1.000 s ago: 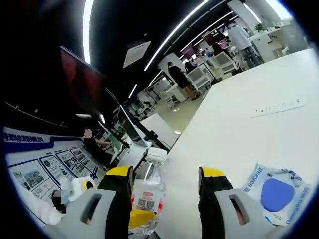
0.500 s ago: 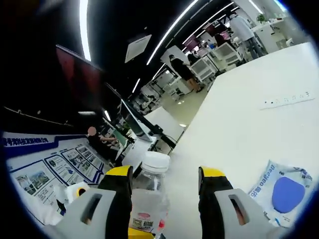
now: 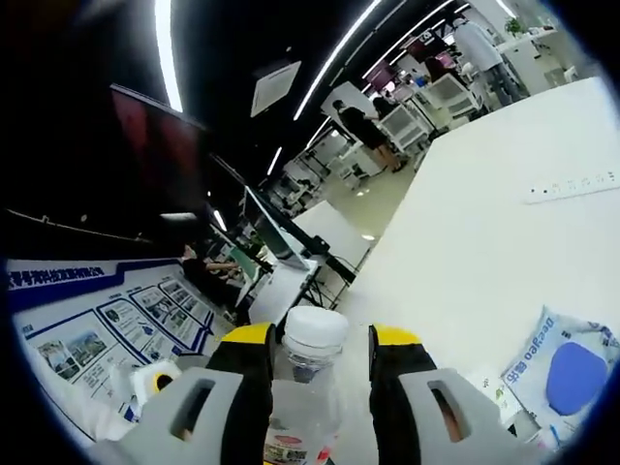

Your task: Arrange the tabletop items into an orderly group along one side of the table until the central work area is clear of visible clutter.

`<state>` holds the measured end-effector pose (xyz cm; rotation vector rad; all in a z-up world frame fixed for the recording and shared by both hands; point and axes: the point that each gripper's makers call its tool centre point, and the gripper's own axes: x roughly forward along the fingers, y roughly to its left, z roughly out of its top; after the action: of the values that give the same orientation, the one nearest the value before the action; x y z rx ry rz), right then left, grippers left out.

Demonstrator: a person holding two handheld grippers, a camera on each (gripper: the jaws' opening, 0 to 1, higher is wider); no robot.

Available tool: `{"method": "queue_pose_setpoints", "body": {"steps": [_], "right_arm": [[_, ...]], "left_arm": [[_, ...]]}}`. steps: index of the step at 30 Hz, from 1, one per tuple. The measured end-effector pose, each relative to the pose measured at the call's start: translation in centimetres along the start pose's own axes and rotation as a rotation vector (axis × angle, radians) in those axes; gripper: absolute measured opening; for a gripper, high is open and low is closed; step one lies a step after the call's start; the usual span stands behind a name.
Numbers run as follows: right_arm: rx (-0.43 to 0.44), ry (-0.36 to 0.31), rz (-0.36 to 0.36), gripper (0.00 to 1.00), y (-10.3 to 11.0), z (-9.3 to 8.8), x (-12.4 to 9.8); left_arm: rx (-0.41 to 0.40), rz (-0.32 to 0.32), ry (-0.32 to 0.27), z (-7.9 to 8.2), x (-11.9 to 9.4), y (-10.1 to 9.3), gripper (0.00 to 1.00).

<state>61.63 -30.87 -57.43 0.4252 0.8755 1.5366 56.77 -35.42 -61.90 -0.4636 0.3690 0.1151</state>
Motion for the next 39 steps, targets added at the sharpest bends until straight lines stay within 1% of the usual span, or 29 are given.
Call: {"method": "queue_pose_setpoints", "body": {"steps": [1,2,3,5,9,11,12,14,15,16,17,18,19,21,22,24,27,29,31,33,36,37,39], "right_arm": [[0.003,0.001,0.002,0.32,0.0,0.0,0.0],[0.0,0.003,0.018,0.25,0.3,0.0,0.1],[0.0,-0.009,0.033,0.24,0.8,0.3,0.2],[-0.001,-0.008,0.056,0.21,1.6,0.2,0.3],[-0.031,-0.014,0.055,0.2,2.1,0.1,0.3],[-0.081,-0.015,0.075,0.2,2.7,0.1,0.3],[-0.126,-0.013,0.089,0.19,3.1,0.0,0.2],[-0.189,-0.005,0.112,0.19,3.9,-0.2,0.1],[-0.245,0.006,0.134,0.19,4.6,-0.4,-0.1],[-0.26,0.007,0.141,0.19,4.8,-0.4,-0.1],[-0.308,0.009,0.157,0.19,5.3,-0.5,-0.3],[-0.329,0.01,0.165,0.19,5.6,-0.5,-0.5],[-0.381,0.009,0.181,0.19,6.0,-0.5,-0.6],[-0.414,0.011,0.188,0.19,6.3,-0.7,-0.8],[-0.457,0.016,0.194,0.19,6.6,-0.9,-0.9],[-0.486,0.022,0.202,0.19,6.9,-1.2,-0.9],[-0.513,0.024,0.218,0.19,7.2,-1.5,-0.7],[-0.515,0.02,0.221,0.19,7.2,-1.5,-0.6],[-0.509,0.016,0.229,0.19,7.3,-1.4,-0.3],[-0.51,0.013,0.237,0.19,7.5,-1.3,0.0],[-0.52,0.007,0.25,0.19,7.7,-1.3,0.3],[-0.525,0.004,0.25,0.19,7.6,-1.3,0.5],[-0.524,0.003,0.236,0.19,7.0,-0.9,0.9]], "left_arm": [[0.007,-0.001,0.002,0.0,0.0,-0.1,0.37],[0.008,-0.004,0.005,-0.1,0.0,-0.1,0.37],[0.004,-0.004,0.01,-0.2,0.0,-0.1,0.37],[0.04,0.006,0.02,-0.4,0.0,-0.1,0.37],[0.06,0.012,0.033,-0.6,0.1,0.1,0.38],[0.088,0.019,0.044,-0.8,0.1,0.1,0.38],[0.09,0.019,0.048,-0.9,0.1,0.1,0.38],[0.104,0.021,0.053,-1.1,0.1,0.0,0.38],[0.107,0.02,0.057,-1.2,0.1,-0.1,0.38],[0.114,0.015,0.06,-1.3,0.1,-0.3,0.38],[0.119,0.014,0.06,-1.3,0.1,-0.5,0.38],[0.132,0.011,0.06,-1.3,0.2,-0.6,0.38],[0.137,0.01,0.06,-1.3,0.2,-0.8,0.38],[0.143,0.007,0.059,-1.2,0.2,-0.9,0.38],[0.141,0.006,0.057,-1.2,0.2,-1.0,0.38],[0.138,0.005,0.06,-1.3,0.0,-1.2,0.38],[0.138,0.009,0.064,-1.3,-0.2,-1.1,0.38],[0.135,0.011,0.058,-1.2,-0.3,-0.9,0.38],[0.1,0.012,0.038,-0.9,-0.5,-0.6,0.39],[0.093,0.015,0.032,-0.7,-0.5,-0.4,0.39],[0.09,0.043,0.02,-0.5,-0.9,0.0,0.4],[0.08,0.044,0.021,-0.6,-0.8,0.2,0.43],[0.004,0.027,0.003,-0.5,-0.7,0.0,0.53]]}}
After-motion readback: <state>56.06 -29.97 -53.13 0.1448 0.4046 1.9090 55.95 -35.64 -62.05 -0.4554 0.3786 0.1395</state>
